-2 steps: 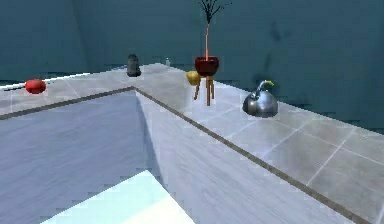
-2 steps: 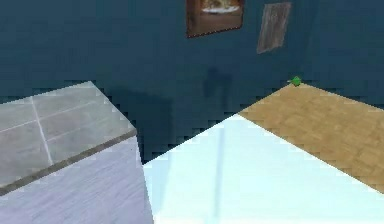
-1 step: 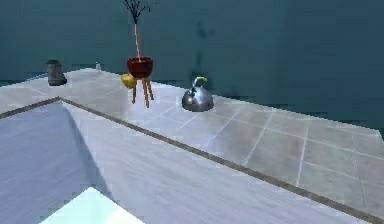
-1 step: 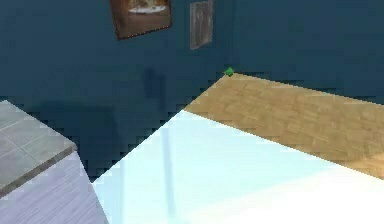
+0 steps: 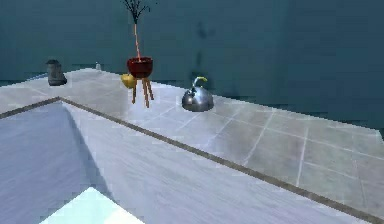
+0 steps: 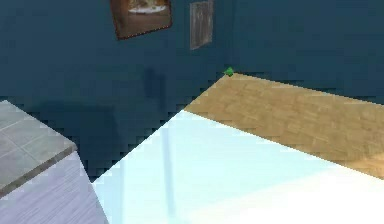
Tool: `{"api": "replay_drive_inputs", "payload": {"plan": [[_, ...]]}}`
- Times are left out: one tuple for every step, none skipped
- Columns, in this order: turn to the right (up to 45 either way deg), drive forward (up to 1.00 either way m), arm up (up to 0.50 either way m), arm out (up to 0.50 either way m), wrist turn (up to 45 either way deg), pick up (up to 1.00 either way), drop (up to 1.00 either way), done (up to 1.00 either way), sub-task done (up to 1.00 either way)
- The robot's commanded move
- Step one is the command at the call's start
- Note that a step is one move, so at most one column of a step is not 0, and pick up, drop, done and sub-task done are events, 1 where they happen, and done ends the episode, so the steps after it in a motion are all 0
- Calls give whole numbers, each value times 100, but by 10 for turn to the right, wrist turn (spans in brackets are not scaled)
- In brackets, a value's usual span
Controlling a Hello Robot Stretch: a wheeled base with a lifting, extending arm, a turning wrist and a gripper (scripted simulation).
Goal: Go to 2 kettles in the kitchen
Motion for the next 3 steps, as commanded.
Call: {"api": "replay_drive_inputs", "payload": {"plan": [[-450,0,0,0,0,0,0,0,0],[-120,0,0,0,0,0,0,0,0],[0,85,0,0,0,0,0,0,0]]}}
